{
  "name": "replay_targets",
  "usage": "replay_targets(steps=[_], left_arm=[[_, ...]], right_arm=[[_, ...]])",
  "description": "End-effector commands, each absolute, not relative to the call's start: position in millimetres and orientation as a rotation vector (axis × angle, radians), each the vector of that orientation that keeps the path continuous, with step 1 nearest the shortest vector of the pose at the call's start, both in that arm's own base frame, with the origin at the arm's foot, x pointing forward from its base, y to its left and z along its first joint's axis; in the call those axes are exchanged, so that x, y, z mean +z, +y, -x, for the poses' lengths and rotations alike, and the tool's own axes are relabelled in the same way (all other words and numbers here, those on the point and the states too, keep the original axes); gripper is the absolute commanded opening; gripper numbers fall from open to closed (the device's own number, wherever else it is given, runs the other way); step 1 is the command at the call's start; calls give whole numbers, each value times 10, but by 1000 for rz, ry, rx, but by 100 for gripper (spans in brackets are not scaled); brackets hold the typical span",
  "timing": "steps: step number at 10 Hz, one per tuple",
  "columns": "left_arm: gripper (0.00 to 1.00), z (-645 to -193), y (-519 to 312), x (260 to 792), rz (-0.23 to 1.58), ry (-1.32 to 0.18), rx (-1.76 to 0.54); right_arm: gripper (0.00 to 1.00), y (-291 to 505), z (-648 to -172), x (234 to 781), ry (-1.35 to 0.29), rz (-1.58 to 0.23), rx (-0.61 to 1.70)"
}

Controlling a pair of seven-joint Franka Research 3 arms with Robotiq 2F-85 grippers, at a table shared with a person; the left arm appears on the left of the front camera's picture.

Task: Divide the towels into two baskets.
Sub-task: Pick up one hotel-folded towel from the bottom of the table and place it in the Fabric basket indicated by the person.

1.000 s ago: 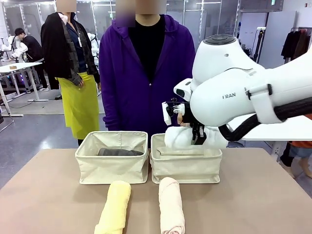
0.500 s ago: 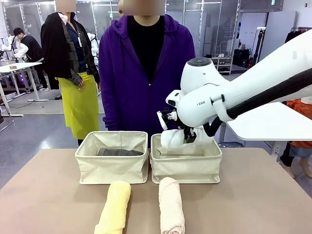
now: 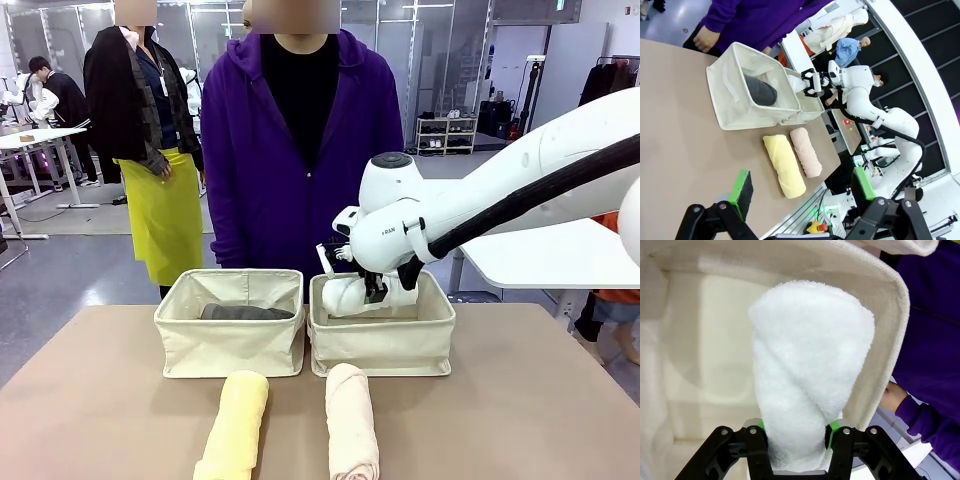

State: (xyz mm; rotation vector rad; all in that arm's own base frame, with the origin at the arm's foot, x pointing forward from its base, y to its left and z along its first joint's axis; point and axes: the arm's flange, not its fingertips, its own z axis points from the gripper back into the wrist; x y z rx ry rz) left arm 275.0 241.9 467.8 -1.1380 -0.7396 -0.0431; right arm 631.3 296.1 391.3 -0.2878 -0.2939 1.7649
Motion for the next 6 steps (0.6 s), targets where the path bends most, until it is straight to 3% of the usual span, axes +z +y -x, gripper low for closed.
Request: replay_targets(steps=[1,2,3,4,6], left_arm=[[100,-2720,2428,4710,1152,-739,-41],[100,-2720,2428,4710,1152,-739,-41],[100,-2720,2428,4710,1152,-739,-41],[100,-2720,2428,4710,1152,-739,-41],[100,-2720,2428,4710,1152,-739,-41]], right_arm=[[61,3035,-6354,3979,-272,311,1727],[71,3026,-6364,3967,-268,300,1722],[95,3024,-6354,3969,-266,294,1721],[100,3028,-6335,3990,-274,275,1717],[100,3003,-6291,4061,-296,235,1692]])
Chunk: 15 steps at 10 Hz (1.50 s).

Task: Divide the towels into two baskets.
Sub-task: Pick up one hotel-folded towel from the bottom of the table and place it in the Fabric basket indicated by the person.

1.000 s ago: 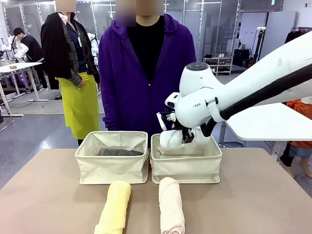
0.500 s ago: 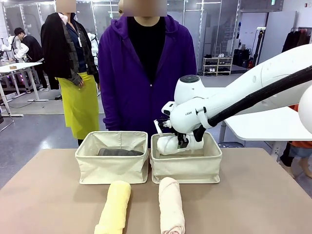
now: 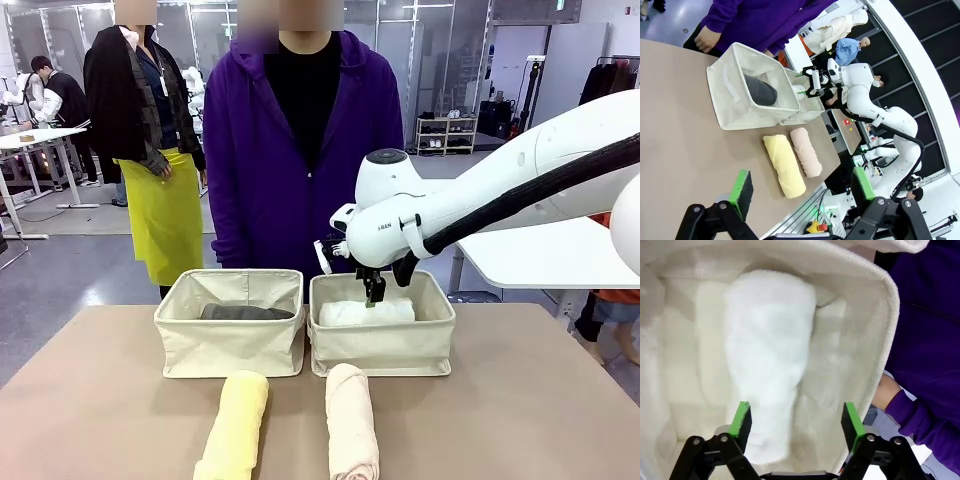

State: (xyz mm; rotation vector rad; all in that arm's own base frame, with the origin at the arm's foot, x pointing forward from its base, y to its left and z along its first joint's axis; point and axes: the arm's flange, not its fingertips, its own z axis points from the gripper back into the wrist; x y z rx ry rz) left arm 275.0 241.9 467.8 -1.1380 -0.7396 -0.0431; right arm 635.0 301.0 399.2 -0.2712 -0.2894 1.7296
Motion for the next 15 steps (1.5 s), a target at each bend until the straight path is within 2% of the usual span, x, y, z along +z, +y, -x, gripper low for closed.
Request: replay_targets(steps=[1,2,13,15], left_arm=[[100,-2720,2428,4710,1152,-739,-41],[100,-2720,2428,4710,1152,-739,-41],[100,-2720,2428,4710,1152,-739,-41],[100,-2720,2428,4710,1152,-739,-41]], right_arm=[[100,2979,-6253,4089,-303,215,1676],[100,3010,-6350,3992,-289,271,1730],[100,3014,-6349,3987,-291,259,1723],[100,2786,-5752,4423,-289,67,1635]])
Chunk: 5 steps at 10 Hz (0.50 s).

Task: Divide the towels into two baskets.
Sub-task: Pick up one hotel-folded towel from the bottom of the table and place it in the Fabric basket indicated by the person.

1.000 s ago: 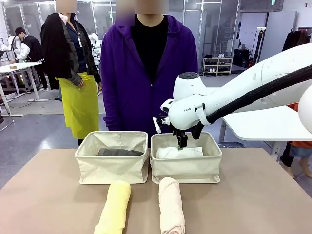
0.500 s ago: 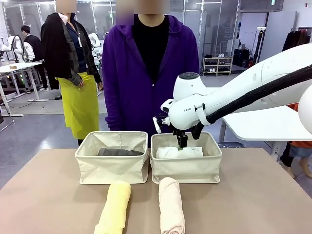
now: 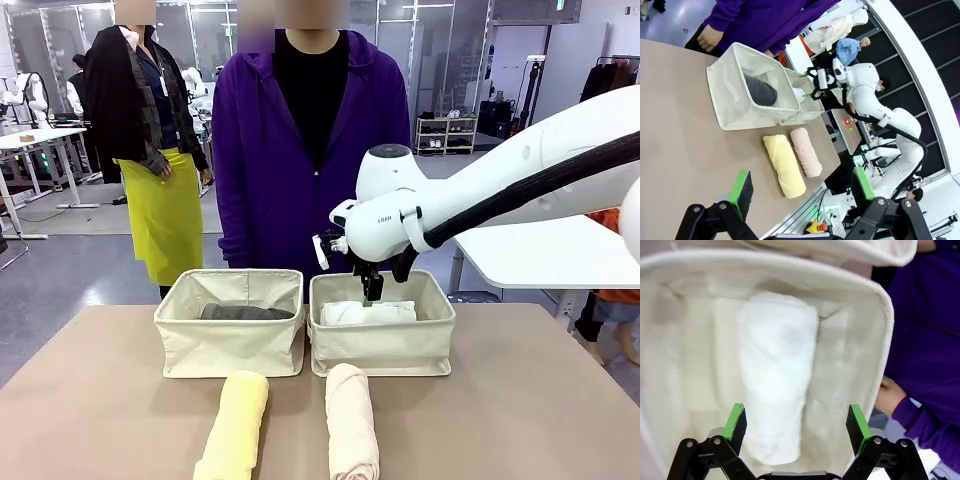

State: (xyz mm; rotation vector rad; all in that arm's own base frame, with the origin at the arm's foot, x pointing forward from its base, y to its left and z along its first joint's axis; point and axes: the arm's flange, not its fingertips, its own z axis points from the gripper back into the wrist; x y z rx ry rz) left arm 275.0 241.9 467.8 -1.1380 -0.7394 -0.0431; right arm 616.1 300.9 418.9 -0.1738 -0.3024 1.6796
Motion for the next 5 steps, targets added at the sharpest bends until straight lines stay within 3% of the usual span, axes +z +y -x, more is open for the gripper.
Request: replay_targets(steps=[1,5], left_arm=[[100,-2720,2428,4710,1152,-739,-41],[100,-2720,2428,4710,1152,-739,-41]], right_arm=[[100,2591,-5560,4563,-305,-51,1562],[100,1209,-4960,4709,-395,-585,1156]])
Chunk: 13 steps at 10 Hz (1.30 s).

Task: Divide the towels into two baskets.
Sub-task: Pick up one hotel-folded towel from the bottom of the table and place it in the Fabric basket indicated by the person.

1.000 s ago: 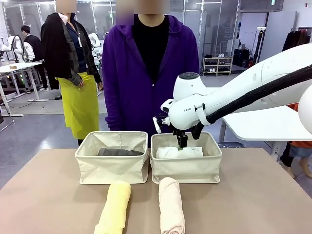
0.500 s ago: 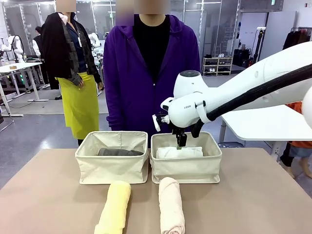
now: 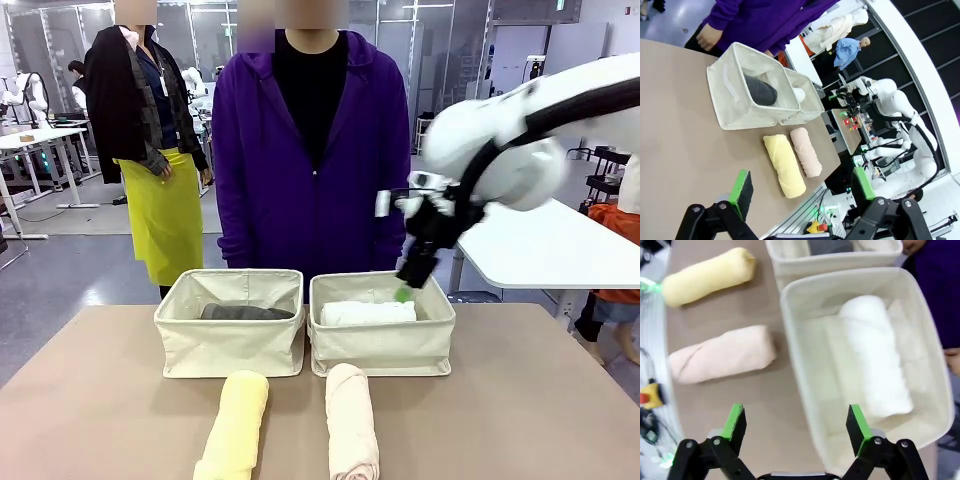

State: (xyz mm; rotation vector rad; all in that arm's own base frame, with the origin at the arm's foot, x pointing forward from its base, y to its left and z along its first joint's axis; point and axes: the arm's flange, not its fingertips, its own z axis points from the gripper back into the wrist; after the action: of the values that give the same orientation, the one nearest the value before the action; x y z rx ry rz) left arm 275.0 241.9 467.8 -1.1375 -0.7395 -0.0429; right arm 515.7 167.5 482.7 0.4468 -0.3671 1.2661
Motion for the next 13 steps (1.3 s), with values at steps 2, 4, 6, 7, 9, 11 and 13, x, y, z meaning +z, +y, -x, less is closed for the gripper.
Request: replay_targets(steps=[2,4,6,7,9,11,13], left_arm=[[100,-2720,2428,4710,1152,-739,-41],[100,-2720,2428,4710,1152,-739,-41],[100,-2720,2428,4710,1152,-739,-41],[100,-2720,2428,4710,1152,-739,-41],[100,-2720,2428,4710,1152,-739,-41],[100,-2720,2428,4710,1152,-739,-41],[100,-2720,2428,4710,1152,-739,-41]], right_arm=[[100,548,-4744,4582,-365,-798,1004],[100,-190,-4414,4340,-267,-933,854],[100,-852,-3890,4067,-259,-994,642],[100,-1096,-3604,3968,-252,-1010,549],[100,-1466,-2969,3797,-283,-1058,368],[100,-1594,-2590,3590,-269,-1121,254],[100,-1553,-2632,3417,-284,-1154,280]])
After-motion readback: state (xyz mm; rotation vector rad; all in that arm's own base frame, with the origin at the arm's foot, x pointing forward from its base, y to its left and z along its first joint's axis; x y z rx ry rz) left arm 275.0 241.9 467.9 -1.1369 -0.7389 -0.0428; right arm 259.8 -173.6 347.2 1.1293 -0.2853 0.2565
